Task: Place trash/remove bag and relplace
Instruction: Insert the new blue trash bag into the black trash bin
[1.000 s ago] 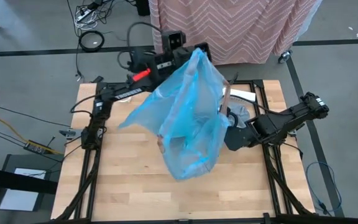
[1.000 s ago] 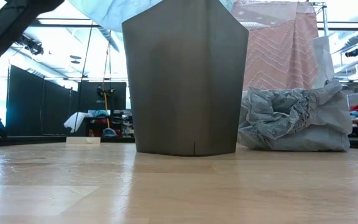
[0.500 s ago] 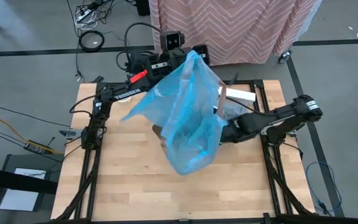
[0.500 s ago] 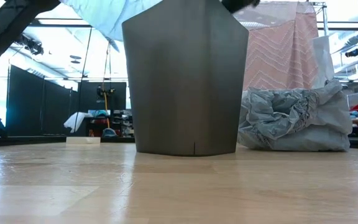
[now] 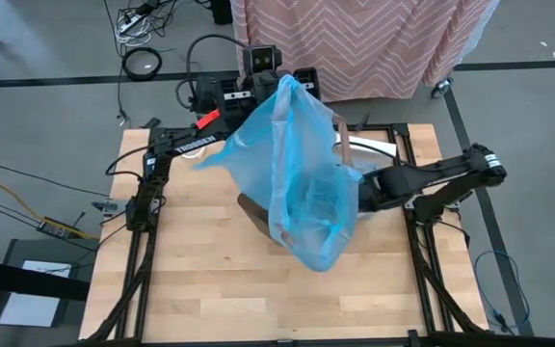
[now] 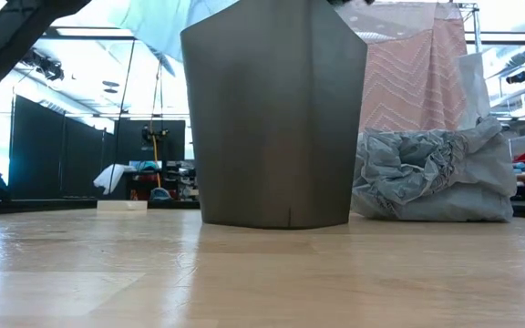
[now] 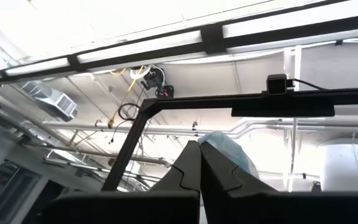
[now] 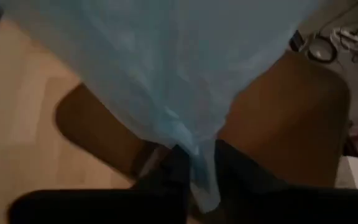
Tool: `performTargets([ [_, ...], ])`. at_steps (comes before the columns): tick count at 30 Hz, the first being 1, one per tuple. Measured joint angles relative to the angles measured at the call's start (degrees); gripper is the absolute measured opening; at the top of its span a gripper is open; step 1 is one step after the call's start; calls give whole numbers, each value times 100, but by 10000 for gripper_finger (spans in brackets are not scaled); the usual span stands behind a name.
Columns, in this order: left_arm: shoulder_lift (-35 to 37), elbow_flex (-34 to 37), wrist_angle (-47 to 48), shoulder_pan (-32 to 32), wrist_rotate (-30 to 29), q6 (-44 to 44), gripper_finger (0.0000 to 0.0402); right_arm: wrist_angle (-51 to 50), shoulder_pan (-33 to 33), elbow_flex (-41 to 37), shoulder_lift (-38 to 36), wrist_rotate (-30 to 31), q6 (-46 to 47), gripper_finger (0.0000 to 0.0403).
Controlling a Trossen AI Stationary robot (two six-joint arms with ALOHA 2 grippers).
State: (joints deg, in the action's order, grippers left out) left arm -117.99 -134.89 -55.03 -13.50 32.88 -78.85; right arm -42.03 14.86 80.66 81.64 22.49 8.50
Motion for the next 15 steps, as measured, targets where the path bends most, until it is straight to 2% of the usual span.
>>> performTargets([
  [7, -2, 0, -6, 319, -14, -56, 5, -56, 406, 0, -493, 421, -70, 146],
  [11, -2, 0, -293, 477, 39, 216, 5, -68, 521, -2, -601, 800, -115, 158],
  [15, -2, -2, -815, 608, 122, 621, 3, -517, 533, -2, -635, 1140, -80, 156],
])
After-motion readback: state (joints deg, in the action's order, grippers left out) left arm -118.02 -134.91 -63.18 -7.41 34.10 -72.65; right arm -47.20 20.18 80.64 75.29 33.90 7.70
